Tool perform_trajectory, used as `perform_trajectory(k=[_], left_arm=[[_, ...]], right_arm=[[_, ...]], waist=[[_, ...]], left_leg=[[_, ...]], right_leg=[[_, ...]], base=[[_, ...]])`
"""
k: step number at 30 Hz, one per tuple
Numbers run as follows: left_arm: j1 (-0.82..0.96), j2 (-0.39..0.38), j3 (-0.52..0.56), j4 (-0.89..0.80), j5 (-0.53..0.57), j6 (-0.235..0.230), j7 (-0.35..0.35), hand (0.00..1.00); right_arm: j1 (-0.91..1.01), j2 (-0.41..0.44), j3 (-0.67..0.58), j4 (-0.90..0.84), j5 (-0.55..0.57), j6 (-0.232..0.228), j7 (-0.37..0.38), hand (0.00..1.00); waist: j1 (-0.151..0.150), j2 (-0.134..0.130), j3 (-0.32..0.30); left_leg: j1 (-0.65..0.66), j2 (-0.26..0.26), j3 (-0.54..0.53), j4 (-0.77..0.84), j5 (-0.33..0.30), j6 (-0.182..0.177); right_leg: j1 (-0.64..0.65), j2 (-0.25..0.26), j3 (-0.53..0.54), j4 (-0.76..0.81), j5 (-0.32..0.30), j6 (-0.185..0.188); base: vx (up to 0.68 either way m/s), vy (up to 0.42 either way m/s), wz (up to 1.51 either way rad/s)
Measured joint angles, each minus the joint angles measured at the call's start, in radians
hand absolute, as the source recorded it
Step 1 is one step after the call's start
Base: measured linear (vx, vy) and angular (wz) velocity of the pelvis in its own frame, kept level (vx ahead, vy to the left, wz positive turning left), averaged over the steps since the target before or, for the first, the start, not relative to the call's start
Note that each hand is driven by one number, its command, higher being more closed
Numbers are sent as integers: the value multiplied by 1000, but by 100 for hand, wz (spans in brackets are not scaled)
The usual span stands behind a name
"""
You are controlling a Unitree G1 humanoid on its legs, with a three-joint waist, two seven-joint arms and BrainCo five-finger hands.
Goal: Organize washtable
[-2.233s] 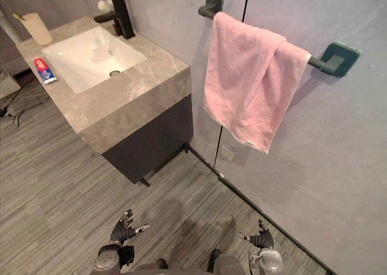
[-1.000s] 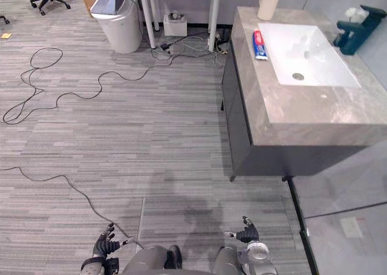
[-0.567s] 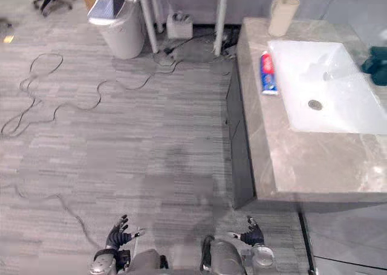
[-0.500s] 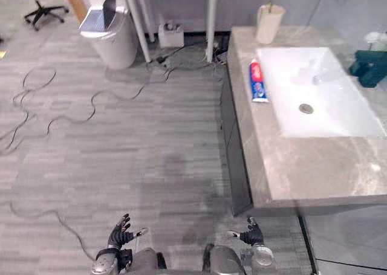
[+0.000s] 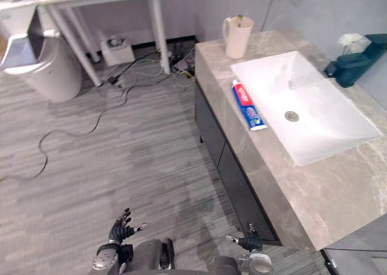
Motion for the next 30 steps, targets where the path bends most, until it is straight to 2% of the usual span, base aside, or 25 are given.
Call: perform_trajectory(k=[2,3,4,5,7,8,10,11,12,13,14,15,16,17,18,19,20,21,22,23,24,29,30], left_arm=[[-5,14,1,32,0,-2,-1,0],[-13,18,2,52,0,-1,-1,0],[-15,36,3,71,0,0,-1,0],[-22,32,6,95,0,1,-2,0],[-52,-2,4,113,2,3,-10,0],[-67,-11,3,113,3,3,-14,0],[-101,-30,1,109,4,2,-23,0],[-100,-31,1,109,4,1,-23,0],[-93,-28,2,107,5,0,-22,0],[-65,-22,2,106,5,-2,-21,0],[-53,-19,3,109,5,-2,-21,0],[-36,-18,5,110,5,-2,-22,0],[-27,-19,4,111,5,0,-22,0],[-14,-20,3,111,5,-1,-22,0],[-7,-19,8,106,4,-7,-20,0],[-3,-19,11,106,4,-7,-19,0],[10,-22,12,106,4,-8,-17,0],[15,-27,12,110,3,-8,-16,0],[16,-24,12,128,2,-6,-6,0],[8,-20,11,127,2,-8,-1,0],[0,-12,10,127,3,-13,0,0],[0,-13,1,150,6,-27,0,0],[-2,-15,-1,156,6,-27,0,0]], right_arm=[[-40,-6,9,35,-6,-5,0,0],[-44,-8,38,40,-15,-5,32,0],[-37,-18,110,44,-44,-13,62,0],[-37,-28,135,49,-59,-13,102,0],[-58,-60,173,44,-98,-14,175,0],[-59,-64,173,40,-107,-15,190,0],[-69,-77,194,36,-139,-14,217,0],[-69,-81,207,28,-146,-15,217,0],[-66,-75,221,24,-153,-16,218,0],[-64,-39,212,26,-128,-20,204,0],[-64,-16,197,30,-104,-24,193,0],[-72,16,177,46,-72,-29,163,0],[-76,33,159,56,-61,-33,147,0],[-78,39,150,64,-50,-34,128,0],[-80,41,133,73,-35,-35,107,0],[-81,42,125,79,-35,-37,97,0],[-80,39,115,79,-35,-42,79,0],[-78,35,114,76,-34,-48,72,0],[-85,41,99,69,-34,-42,42,0],[-83,40,86,67,-33,-38,37,0],[-63,37,62,68,-34,-32,31,0],[-40,13,33,72,-34,-26,10,0],[-38,2,32,77,-34,-26,11,0]], waist=[[-17,14,8],[-17,3,2],[-10,-29,-12],[-4,-43,-16],[2,1,-12],[-1,7,-9],[2,33,5],[8,40,7],[21,51,7],[19,47,5],[19,43,5],[14,48,3],[14,48,3],[18,38,8],[21,43,6],[21,48,2],[20,78,-8],[19,96,-15],[15,105,-26],[13,89,-27],[15,45,-36],[16,30,-60],[16,29,-71]], left_leg=[[64,28,49,-33,1,-3],[80,34,70,-34,1,-6],[96,12,71,-34,2,-26],[106,-1,58,-28,-11,-60],[103,37,15,13,-13,-78],[95,45,5,44,-10,-83],[50,93,-24,245,34,-143],[41,106,-34,300,56,-139],[8,124,-49,412,130,-108],[-24,126,-67,507,230,-84],[-37,122,-84,529,190,-83],[-68,105,-120,505,62,-86],[-98,88,-154,454,13,-87],[-126,64,-213,384,-9,-89],[-152,27,-340,248,-9,-88],[-158,17,-397,192,-6,-94],[-154,19,-504,76,-1,-103],[-154,33,-529,43,26,-153],[-148,23,-492,29,22,-128],[-136,12,-478,13,19,-124],[-113,-22,-447,-2,15,-116],[-62,-53,-356,-71,13,-101],[-49,-58,-329,-86,20,-78]], right_leg=[[-47,0,-184,-114,-8,-16],[-60,5,-256,-203,9,-41],[-56,20,-324,-378,115,-97],[-53,32,-320,-415,145,-195],[-33,82,-315,-449,143,-201],[-24,90,-316,-463,142,-199],[43,129,-309,-511,138,-193],[62,142,-296,-524,138,-192],[98,165,-265,-541,135,-188],[127,169,-214,-573,132,-186],[135,169,-187,-582,132,-184],[141,181,-134,-600,133,-183],[142,186,-97,-607,133,-184],[142,190,-57,-611,135,-181],[137,192,-3,-613,140,-169],[133,197,20,-611,139,-166],[120,230,73,-611,141,-153],[112,248,99,-610,152,-133],[109,245,134,-601,171,-99],[106,232,143,-579,161,-84],[120,202,169,-598,139,-64],[116,187,266,-642,156,-19],[116,186,292,-654,168,-8]], base=[[313,-24,-74],[334,-55,-88],[365,-86,-93],[360,-61,-106],[327,-57,-73],[217,-46,-21],[173,-17,-17],[119,27,-55],[114,122,-86],[106,165,-96],[103,198,-103],[48,144,-89],[41,154,-92],[26,192,-97],[7,223,-95],[-5,280,-131],[-17,236,-124],[52,323,-157],[89,264,-106],[171,280,-86],[153,178,-43],[150,185,-68],[213,193,-70]])
